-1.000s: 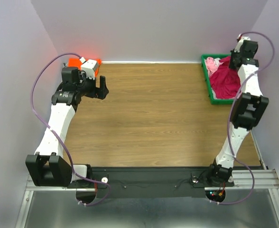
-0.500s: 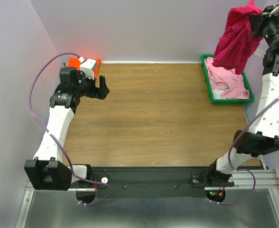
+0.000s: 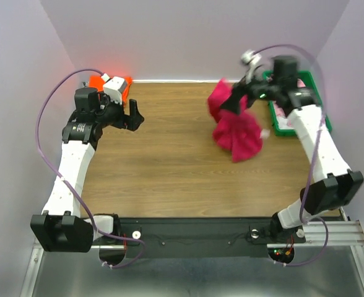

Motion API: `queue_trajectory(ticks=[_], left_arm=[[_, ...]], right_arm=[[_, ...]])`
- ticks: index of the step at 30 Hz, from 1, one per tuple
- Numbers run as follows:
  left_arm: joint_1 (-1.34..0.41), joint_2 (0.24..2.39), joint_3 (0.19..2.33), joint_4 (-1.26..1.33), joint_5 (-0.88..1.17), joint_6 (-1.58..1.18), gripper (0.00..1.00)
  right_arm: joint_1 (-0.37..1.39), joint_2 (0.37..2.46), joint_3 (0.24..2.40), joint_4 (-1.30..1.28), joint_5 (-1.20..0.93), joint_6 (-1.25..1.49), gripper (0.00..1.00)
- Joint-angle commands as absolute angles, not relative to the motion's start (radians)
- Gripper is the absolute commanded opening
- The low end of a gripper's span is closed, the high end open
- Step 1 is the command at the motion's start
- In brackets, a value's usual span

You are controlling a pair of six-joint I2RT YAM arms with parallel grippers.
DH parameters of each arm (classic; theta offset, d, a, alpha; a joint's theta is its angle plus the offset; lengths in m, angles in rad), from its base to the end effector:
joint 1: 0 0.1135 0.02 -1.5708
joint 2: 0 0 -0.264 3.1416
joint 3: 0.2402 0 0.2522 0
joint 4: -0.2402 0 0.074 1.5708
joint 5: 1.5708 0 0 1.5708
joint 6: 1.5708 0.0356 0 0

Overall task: Fold and stack the t-shirts
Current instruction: Move the tshirt to the center of the board, then flatten the tshirt out

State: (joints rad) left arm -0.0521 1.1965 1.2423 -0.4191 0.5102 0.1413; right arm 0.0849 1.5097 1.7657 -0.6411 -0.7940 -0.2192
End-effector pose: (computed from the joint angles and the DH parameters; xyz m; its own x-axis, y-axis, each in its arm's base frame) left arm 0.2620 -0.0311 0.3921 -0.2902 0.1382 -0.9469 0.5459 0.8367 -0.0452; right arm 0.3141 0.0522 0.4599 -0.2092 -0.1708 -0.9628 -0.7822 0.6201 0.0600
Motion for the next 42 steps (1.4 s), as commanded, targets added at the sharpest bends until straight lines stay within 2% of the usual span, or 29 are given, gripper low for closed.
queue_trajectory(ticks=[1, 7, 9, 13, 15, 17, 20, 24, 25, 32, 36, 37, 38, 39, 42], left_arm=[[-0.048, 1.184, 1.292, -0.416, 0.587, 0.158, 0.99], [-0.081, 1.177, 1.210, -0.416, 0.749, 0.284, 0.98], [-0.130, 1.181, 1.181, -0.400, 0.718, 0.333, 0.94], [-0.337, 1.239, 1.115, -0.330, 0.580, 0.391, 0.83], [-0.391, 1.311, 1.123, -0.302, 0.554, 0.399, 0.82], [-0.462, 1.409, 1.159, -0.258, 0.508, 0.400, 0.82], [-0.518, 1.521, 1.225, -0.245, 0.488, 0.411, 0.85], [-0.546, 1.695, 1.345, -0.193, 0.508, 0.399, 0.86], [-0.557, 1.762, 1.400, -0.190, 0.505, 0.406, 0.83], [-0.617, 1.969, 1.555, -0.138, 0.465, 0.456, 0.75], [-0.624, 2.046, 1.606, -0.146, 0.474, 0.466, 0.67], [-0.624, 2.063, 1.614, -0.149, 0.480, 0.468, 0.57], [-0.624, 2.068, 1.614, -0.155, 0.492, 0.469, 0.53], [-0.626, 2.072, 1.611, -0.169, 0.497, 0.477, 0.42], [-0.624, 2.071, 1.600, -0.201, 0.499, 0.486, 0.20]], right_arm=[[0.241, 1.549, 1.695, -0.860, -0.700, -0.344, 1.00], [0.232, 1.597, 1.585, -0.888, -0.523, -0.325, 0.97], [0.210, 1.598, 1.507, -0.888, -0.480, -0.322, 0.94], [0.080, 1.637, 1.396, -0.882, -0.511, -0.299, 0.85], [0.057, 1.661, 1.364, -0.882, -0.515, -0.301, 0.81], [0.055, 1.664, 1.300, -0.865, -0.514, -0.307, 0.76], [0.055, 1.666, 1.241, -0.793, -0.471, -0.287, 0.75], [0.052, 1.664, 1.167, -0.709, -0.378, -0.285, 0.71], [0.043, 1.664, 1.146, -0.697, -0.364, -0.279, 0.68], [0.003, 1.664, 1.094, -0.640, -0.322, -0.258, 0.67], [0.005, 1.712, 1.103, -0.595, -0.365, -0.219, 0.63], [0.005, 1.735, 1.109, -0.583, -0.374, -0.204, 0.63], [0.003, 1.749, 1.115, -0.580, -0.399, -0.198, 0.60], [0.003, 1.772, 1.127, -0.577, -0.413, -0.190, 0.54], [0.005, 1.801, 1.135, -0.578, -0.443, -0.189, 0.43]])
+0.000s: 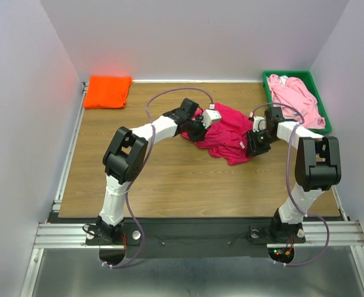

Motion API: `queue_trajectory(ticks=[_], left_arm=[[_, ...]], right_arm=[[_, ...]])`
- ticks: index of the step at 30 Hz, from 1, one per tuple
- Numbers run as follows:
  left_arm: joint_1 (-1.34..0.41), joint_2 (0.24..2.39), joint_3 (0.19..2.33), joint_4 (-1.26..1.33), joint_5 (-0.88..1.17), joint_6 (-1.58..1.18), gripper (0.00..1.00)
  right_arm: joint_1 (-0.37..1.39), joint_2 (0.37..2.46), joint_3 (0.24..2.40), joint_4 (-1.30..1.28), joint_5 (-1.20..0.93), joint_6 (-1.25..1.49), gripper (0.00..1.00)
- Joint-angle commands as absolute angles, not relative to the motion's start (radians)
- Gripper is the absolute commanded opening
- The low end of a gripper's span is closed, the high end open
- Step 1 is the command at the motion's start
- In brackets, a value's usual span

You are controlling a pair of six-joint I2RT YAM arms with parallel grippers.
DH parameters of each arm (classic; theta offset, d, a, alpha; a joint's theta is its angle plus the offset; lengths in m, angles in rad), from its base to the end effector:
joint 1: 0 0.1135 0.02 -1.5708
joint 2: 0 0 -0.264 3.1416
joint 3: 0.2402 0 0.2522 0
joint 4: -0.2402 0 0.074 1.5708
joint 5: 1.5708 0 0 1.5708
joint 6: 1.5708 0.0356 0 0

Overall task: Fold and stack the t-shirts
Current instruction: Flatten the tshirt out

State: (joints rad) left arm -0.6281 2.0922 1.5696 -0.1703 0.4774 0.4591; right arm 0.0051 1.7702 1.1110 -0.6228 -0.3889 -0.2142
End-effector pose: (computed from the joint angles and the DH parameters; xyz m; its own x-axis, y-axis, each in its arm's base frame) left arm 0.3747 -0.2923 0.2047 -0.1053 0.5629 -0.8198 0.9533 0.2917 0.0778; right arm 0.3331 0.0152 0.1671 -0.9127 -0.2013 -0.3556 -0.3139 0.9026 0.2946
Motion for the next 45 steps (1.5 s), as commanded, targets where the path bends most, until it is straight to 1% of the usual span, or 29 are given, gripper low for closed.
queue_trajectory(ticks=[1, 2, 4, 5, 8, 12, 17, 21, 24, 28, 31, 33, 35, 36, 38, 39, 40, 41, 42, 43, 44, 45], left_arm=[[-0.621, 2.060, 1.588, -0.209, 0.497, 0.495, 0.02], [-0.620, 2.051, 1.579, -0.216, 0.495, 0.497, 0.00], [-0.598, 1.998, 1.534, -0.219, 0.508, 0.500, 0.00], [-0.586, 1.971, 1.516, -0.219, 0.517, 0.497, 0.00], [-0.531, 1.846, 1.424, -0.218, 0.551, 0.508, 0.00], [-0.465, 1.683, 1.336, -0.291, 0.552, 0.580, 0.00], [-0.399, 1.569, 1.252, -0.362, 0.542, 0.646, 0.00], [-0.403, 1.450, 1.148, -0.397, 0.525, 0.715, 0.00], [-0.420, 1.399, 1.049, -0.420, 0.505, 0.770, 0.00], [-0.458, 1.367, 0.922, -0.422, 0.462, 0.811, 0.00], [-0.471, 1.368, 0.907, -0.387, 0.452, 0.767, 0.00], [-0.451, 1.384, 0.943, -0.361, 0.443, 0.720, 0.00], [-0.393, 1.436, 1.058, -0.342, 0.420, 0.686, 0.00], [-0.370, 1.494, 1.183, -0.325, 0.413, 0.646, 0.00], [-0.293, 1.573, 1.351, -0.328, 0.400, 0.603, 0.00], [-0.269, 1.662, 1.538, -0.345, 0.399, 0.547, 0.00], [-0.250, 1.708, 1.639, -0.345, 0.393, 0.519, 0.00], [-0.217, 1.751, 1.735, -0.339, 0.379, 0.484, 0.00], [-0.204, 1.840, 1.834, -0.324, 0.373, 0.454, 0.00], [-0.193, 1.882, 2.014, -0.313, 0.370, 0.428, 0.00], [-0.187, 1.923, 2.104, -0.298, 0.358, 0.388, 0.00], [-0.186, 1.959, 2.185, -0.260, 0.304, 0.368, 0.00]], right_arm=[[0.005, 1.808, 1.135, -0.578, -0.446, -0.193, 0.37], [0.005, 1.812, 1.135, -0.580, -0.443, -0.195, 0.25], [0.003, 1.795, 1.135, -0.583, -0.439, -0.196, 0.13], [0.005, 1.761, 1.137, -0.587, -0.433, -0.198, 0.01], [0.005, 1.700, 1.155, -0.603, -0.419, -0.215, 0.01], [0.005, 1.617, 1.222, -0.676, -0.437, -0.293, 0.01], [0.003, 1.575, 1.299, -0.823, -0.485, -0.438, 0.01], [0.003, 1.542, 1.316, -0.911, -0.525, -0.523, 0.01], [0.005, 1.531, 1.292, -0.971, -0.561, -0.578, 0.01], [0.021, 1.523, 1.206, -1.019, -0.594, -0.627, 0.00], [0.021, 1.520, 1.161, -0.986, -0.578, -0.600, 0.00], [0.021, 1.532, 1.222, -0.934, -0.532, -0.548, 0.01], [0.023, 1.571, 1.310, -0.878, -0.452, -0.494, 0.00], [0.020, 1.616, 1.416, -0.838, -0.422, -0.461, 0.01], [0.015, 1.679, 1.562, -0.813, -0.368, -0.430, 0.01], [0.015, 1.712, 1.730, -0.807, -0.326, -0.419, 0.01], [0.014, 1.745, 1.815, -0.802, -0.305, -0.408, 0.01], [0.012, 1.825, 1.895, -0.792, -0.263, -0.385, 0.01], [0.011, 1.860, 1.996, -0.784, -0.241, -0.374, 0.01], [0.009, 1.906, 2.084, -0.775, -0.223, -0.365, 0.01], [0.009, 1.980, 2.268, -0.750, -0.201, -0.342, 0.01], [0.011, 2.020, 2.354, -0.738, -0.168, -0.330, 0.00]])
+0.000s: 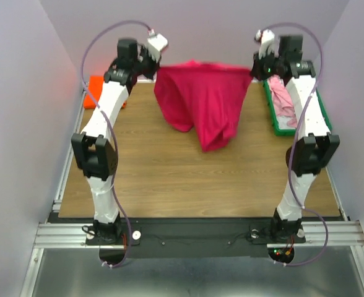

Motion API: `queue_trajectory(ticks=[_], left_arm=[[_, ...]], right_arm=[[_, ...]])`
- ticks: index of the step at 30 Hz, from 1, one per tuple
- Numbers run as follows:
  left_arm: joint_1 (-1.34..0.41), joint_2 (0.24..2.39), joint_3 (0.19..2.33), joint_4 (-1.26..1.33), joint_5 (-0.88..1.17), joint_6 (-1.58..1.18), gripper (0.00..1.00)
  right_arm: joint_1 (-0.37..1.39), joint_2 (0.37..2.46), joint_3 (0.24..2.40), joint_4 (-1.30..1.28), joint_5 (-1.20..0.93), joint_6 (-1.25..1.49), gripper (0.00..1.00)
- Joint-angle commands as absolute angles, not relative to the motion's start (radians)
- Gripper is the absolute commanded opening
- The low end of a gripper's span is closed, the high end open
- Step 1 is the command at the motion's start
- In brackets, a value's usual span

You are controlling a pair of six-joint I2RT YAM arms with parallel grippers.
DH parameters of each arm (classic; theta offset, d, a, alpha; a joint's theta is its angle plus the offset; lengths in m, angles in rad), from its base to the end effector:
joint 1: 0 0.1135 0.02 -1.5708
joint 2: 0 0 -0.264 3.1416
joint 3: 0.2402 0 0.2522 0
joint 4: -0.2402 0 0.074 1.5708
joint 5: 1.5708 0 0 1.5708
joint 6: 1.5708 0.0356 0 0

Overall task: Fold and stack the t-shirts
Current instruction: Flatten the tshirt out

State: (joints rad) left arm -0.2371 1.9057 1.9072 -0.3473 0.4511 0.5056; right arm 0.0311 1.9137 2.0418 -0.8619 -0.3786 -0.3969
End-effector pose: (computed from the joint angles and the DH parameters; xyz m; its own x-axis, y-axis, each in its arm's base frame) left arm 0.4351 -0.1211 0.3873 0.0072 0.4467 -0.8947 0.6933 0.6425 0.3264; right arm 0.4230 0.0263 0.3812 -0.5001 -0.3749 -0.7806 -0.5384 0.8406 -0.0588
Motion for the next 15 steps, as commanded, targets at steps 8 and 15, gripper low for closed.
queue_trajectory(ticks=[8, 15], left_arm=[[-0.138, 1.827, 2.173, 0.133, 0.340, 0.293, 0.00], [-0.138, 1.427, 1.559, 0.082, 0.531, 0.556, 0.00]], right_arm=[[0.009, 1.864, 2.333, -0.487, -0.167, -0.313, 0.01], [0.011, 1.470, 1.771, -0.428, -0.382, -0.485, 0.01]])
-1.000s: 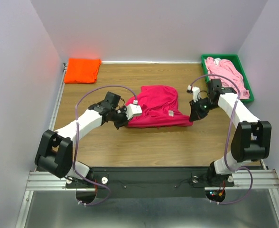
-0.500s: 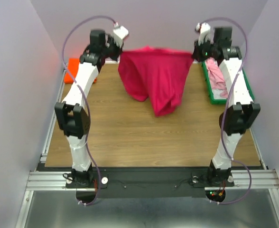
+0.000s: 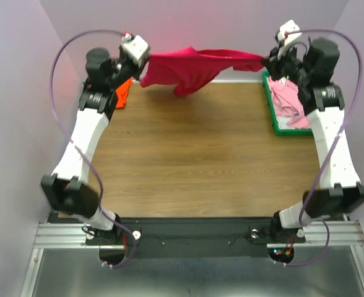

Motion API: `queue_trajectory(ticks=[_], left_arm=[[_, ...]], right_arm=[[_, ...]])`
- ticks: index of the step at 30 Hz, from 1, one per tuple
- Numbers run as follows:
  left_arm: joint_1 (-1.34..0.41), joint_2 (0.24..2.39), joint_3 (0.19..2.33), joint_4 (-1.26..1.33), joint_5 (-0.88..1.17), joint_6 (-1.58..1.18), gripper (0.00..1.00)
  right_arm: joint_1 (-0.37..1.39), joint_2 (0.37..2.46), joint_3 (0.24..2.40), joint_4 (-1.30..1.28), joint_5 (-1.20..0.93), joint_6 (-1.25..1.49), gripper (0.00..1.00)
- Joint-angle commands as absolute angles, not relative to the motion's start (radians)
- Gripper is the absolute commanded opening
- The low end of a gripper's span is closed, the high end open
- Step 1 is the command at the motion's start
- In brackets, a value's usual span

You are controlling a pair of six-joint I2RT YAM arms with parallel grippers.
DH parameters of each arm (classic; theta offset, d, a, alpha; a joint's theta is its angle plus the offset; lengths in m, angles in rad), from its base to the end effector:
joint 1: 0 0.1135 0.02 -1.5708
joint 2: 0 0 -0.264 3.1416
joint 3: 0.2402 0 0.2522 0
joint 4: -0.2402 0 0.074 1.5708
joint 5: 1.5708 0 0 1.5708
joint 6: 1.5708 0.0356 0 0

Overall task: Fold and stack the t-shirts
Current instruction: Flatten the tshirt out

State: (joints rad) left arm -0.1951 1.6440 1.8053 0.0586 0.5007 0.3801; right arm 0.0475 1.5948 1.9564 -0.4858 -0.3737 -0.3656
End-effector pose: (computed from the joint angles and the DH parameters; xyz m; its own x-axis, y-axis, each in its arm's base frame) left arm 0.3637 -0.0893 0.4983 0.4323 0.2463 -0.8674 0.5053 0.7305 0.4593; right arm 0.3395 0.0292 0.5069 0.0296 -0.3318 -0.9429 -0.4234 0.8503 -0.3125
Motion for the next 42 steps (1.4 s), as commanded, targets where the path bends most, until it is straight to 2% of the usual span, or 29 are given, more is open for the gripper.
queue_trajectory(ticks=[1, 4, 5, 6, 7, 8, 9, 10, 11, 17, 21, 24, 29, 34, 37, 40, 42], left_arm=[[-0.138, 1.387, 1.410, 0.051, 0.558, 0.646, 0.00], [-0.143, 1.254, 1.159, -0.190, 0.655, 0.862, 0.00], [-0.147, 1.227, 1.099, -0.237, 0.655, 0.964, 0.01], [-0.156, 1.204, 1.045, -0.332, 0.632, 1.000, 0.03], [-0.170, 1.163, 0.950, -0.363, 0.609, 1.020, 0.23], [-0.170, 1.143, 0.915, -0.388, 0.594, 1.023, 0.32], [-0.169, 1.125, 0.882, -0.444, 0.580, 1.034, 0.44], [-0.167, 1.086, 0.856, -0.478, 0.574, 1.055, 0.83], [-0.169, 1.068, 0.821, -0.510, 0.577, 1.081, 0.99], [-0.170, 1.049, 0.798, -0.543, 0.565, 1.108, 0.98], [-0.169, 1.170, 0.853, -0.514, 0.577, 1.074, 0.87], [-0.170, 1.308, 0.905, -0.502, 0.587, 1.031, 0.73], [-0.207, 1.423, 0.959, -0.440, 0.600, 0.962, 0.67], [-0.235, 1.532, 0.997, -0.325, 0.554, 0.802, 0.60], [-0.236, 1.568, 1.012, -0.305, 0.572, 0.762, 0.61], [-0.261, 1.586, 0.997, -0.287, 0.592, 0.775, 0.67], [-0.302, 1.603, 0.982, -0.273, 0.574, 0.782, 0.67]], right_arm=[[0.009, 1.389, 1.623, -0.445, -0.406, -0.514, 0.01], [0.011, 1.275, 1.412, -0.497, -0.483, -0.650, 0.01], [0.015, 1.235, 1.314, -0.576, -0.500, -0.701, 0.14], [0.017, 1.218, 1.280, -0.627, -0.521, -0.730, 0.36], [0.017, 1.204, 1.246, -0.693, -0.519, -0.751, 0.59], [0.017, 1.192, 1.179, -0.707, -0.503, -0.753, 0.89], [0.017, 1.168, 1.154, -0.724, -0.486, -0.758, 0.91], [0.017, 1.158, 1.129, -0.750, -0.462, -0.778, 0.91], [0.017, 1.154, 1.111, -0.802, -0.453, -0.810, 0.91], [0.017, 1.230, 1.022, -0.871, -0.408, -0.870, 0.86], [0.020, 1.356, 1.074, -0.870, -0.471, -0.824, 0.77], [0.067, 1.445, 1.117, -0.845, -0.476, -0.762, 0.70], [0.175, 1.557, 1.094, -0.685, -0.410, -0.631, 0.62], [0.206, 1.733, 1.189, -0.652, -0.403, -0.551, 0.59], [0.230, 1.801, 1.201, -0.644, -0.373, -0.535, 0.58], [0.238, 1.841, 1.178, -0.646, -0.350, -0.535, 0.53], [0.238, 1.873, 1.169, -0.647, -0.338, -0.528, 0.42]])
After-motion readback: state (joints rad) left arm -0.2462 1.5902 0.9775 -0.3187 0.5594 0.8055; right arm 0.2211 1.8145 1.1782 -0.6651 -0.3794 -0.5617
